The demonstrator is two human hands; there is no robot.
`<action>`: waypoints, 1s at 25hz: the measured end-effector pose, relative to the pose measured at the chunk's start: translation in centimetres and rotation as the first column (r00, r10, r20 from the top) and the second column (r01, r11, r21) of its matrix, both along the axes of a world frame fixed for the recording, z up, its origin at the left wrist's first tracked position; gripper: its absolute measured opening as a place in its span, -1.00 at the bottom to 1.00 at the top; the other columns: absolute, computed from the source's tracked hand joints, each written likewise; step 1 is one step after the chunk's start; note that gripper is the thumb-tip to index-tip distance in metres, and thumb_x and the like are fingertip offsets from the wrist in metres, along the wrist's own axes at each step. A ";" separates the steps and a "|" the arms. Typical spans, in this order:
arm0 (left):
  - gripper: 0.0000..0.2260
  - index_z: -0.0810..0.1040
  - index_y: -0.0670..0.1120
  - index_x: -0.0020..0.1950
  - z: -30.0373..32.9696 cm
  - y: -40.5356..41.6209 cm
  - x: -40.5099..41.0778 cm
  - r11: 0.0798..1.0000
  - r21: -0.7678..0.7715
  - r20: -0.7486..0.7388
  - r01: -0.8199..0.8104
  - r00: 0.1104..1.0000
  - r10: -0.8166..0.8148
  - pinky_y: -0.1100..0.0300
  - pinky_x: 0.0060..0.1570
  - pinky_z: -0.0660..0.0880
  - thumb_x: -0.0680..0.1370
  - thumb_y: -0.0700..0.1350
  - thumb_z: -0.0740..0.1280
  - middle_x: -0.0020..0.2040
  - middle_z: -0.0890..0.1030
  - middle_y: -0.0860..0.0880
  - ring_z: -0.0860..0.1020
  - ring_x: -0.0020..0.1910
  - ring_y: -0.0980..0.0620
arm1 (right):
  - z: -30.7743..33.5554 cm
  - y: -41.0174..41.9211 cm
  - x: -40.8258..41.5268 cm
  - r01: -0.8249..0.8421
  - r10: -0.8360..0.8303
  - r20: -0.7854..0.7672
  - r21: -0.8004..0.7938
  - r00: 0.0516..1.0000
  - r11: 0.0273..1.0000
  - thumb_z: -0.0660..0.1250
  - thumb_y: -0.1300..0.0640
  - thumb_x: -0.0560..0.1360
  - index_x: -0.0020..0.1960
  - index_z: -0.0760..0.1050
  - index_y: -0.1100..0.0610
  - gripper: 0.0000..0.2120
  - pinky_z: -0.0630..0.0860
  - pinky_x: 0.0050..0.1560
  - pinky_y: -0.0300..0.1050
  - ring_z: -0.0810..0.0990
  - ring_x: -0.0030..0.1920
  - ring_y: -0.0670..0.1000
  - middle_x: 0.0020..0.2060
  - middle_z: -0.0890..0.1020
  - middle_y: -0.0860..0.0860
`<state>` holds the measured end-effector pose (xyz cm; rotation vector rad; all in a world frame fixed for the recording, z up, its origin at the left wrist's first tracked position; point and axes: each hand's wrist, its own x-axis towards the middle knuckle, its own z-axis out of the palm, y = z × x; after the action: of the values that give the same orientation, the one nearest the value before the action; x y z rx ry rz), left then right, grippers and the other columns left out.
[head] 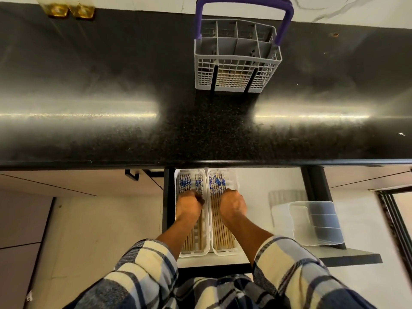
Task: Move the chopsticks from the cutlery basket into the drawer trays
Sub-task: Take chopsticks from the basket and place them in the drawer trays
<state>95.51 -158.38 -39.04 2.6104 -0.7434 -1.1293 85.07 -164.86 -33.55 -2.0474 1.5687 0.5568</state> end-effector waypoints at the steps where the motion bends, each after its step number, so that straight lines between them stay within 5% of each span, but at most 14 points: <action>1: -0.88 0.58 -0.06 0.11 0.0 0.0 -0.1 1.000 -0.002 0.009 -0.008 1.000 0.008 0.19 -0.14 0.60 0.59 -0.12 0.32 -0.09 0.59 -0.05 0.60 -0.17 0.03 | 0.0 0.0 0.0 0.001 -0.001 0.002 0.003 1.000 1.000 0.28 0.21 0.60 0.19 0.53 0.25 -0.79 0.62 0.09 -0.15 0.66 0.05 0.05 0.05 0.65 0.14; 6: -0.90 0.55 -0.07 0.10 0.2 0.0 -0.3 1.000 0.001 0.007 -0.029 1.000 0.029 0.23 -0.29 0.53 0.60 -0.14 0.31 -0.09 0.59 -0.06 0.59 -0.21 0.04 | -0.4 0.3 -0.2 -0.019 0.019 -0.011 -0.002 1.000 1.000 0.28 0.21 0.60 0.20 0.52 0.26 -0.79 0.60 0.09 -0.16 0.65 0.08 0.06 0.08 0.64 0.15; 10: -0.89 0.52 -0.07 0.11 0.1 0.1 -0.2 1.000 0.019 0.025 -0.003 1.000 0.003 0.08 -0.08 0.64 0.59 -0.15 0.30 -0.07 0.59 -0.08 0.62 -0.14 -0.01 | -0.6 0.4 -0.4 -0.011 0.011 -0.005 -0.013 1.000 1.000 0.27 0.22 0.61 0.21 0.50 0.25 -0.79 0.60 0.08 -0.16 0.66 0.06 0.05 0.07 0.65 0.14; 25: -0.73 0.55 -0.18 0.24 -0.4 1.9 -0.1 0.962 0.044 0.087 0.270 0.958 -0.273 0.16 -0.01 0.57 0.64 -0.08 0.19 0.07 0.65 -0.13 0.64 0.04 -0.14 | -0.6 1.4 -0.7 -0.129 0.128 0.035 0.011 0.991 0.992 0.27 0.25 0.60 0.20 0.53 0.21 -0.81 0.63 0.06 -0.11 0.67 0.03 0.07 0.05 0.65 0.13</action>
<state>95.43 -156.46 -39.42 2.6615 -1.1430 -1.1002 84.36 -163.45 -34.14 -2.1475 1.4170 0.5746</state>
